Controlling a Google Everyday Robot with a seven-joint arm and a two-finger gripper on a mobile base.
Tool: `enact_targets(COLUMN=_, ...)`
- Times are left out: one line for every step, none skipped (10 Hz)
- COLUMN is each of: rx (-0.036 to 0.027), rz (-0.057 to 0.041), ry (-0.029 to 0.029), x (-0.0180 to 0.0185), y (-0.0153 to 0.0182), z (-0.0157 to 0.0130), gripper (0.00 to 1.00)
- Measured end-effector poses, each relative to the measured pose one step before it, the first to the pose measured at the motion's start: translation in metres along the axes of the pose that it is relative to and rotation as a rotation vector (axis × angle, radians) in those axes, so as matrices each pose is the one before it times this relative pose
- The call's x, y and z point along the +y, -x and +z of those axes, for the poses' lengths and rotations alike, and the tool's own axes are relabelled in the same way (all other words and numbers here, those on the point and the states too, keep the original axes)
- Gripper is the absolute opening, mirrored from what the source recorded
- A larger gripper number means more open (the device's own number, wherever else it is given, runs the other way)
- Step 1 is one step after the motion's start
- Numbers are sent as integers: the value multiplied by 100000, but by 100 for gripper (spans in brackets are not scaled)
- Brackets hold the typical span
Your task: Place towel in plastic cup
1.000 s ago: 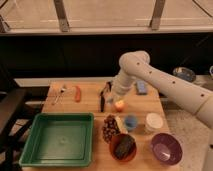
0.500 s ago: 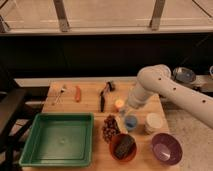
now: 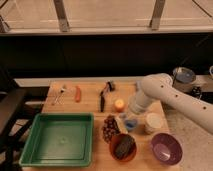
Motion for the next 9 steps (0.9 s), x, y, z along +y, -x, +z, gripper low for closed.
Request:
enact_targets(rx=-586, rz=1412, ry=264, x=139, y=-433, z=473, gripper=58)
enact_targets(rx=-355, rz=1055, ry=621, x=88, y=-353, z=486, gripper=66)
enact_targets(rx=-274, rz=975, ry=793, x=59, y=-389, z=481, gripper=70)
enact_targets(rx=334, rz=367, ry=1451, x=-51, y=-255, z=403, gripper=70)
enact_targets(rx=266, rz=-206, ry=558, x=-305, y=66, z=163, gripper=70)
enact_targets(rx=911, rz=-581, ry=1058, x=-419, y=69, z=100, gripper=70)
enact_targets(rx=928, rz=-634, ry=921, x=-249, y=85, z=36, gripper=70)
enact_targets(rx=1476, rz=-524, ry=718, x=-284, y=-48, z=-150, gripper=70)
enact_targets(rx=1228, rz=-396, ry=-31, x=-133, y=53, z=-389, gripper=70)
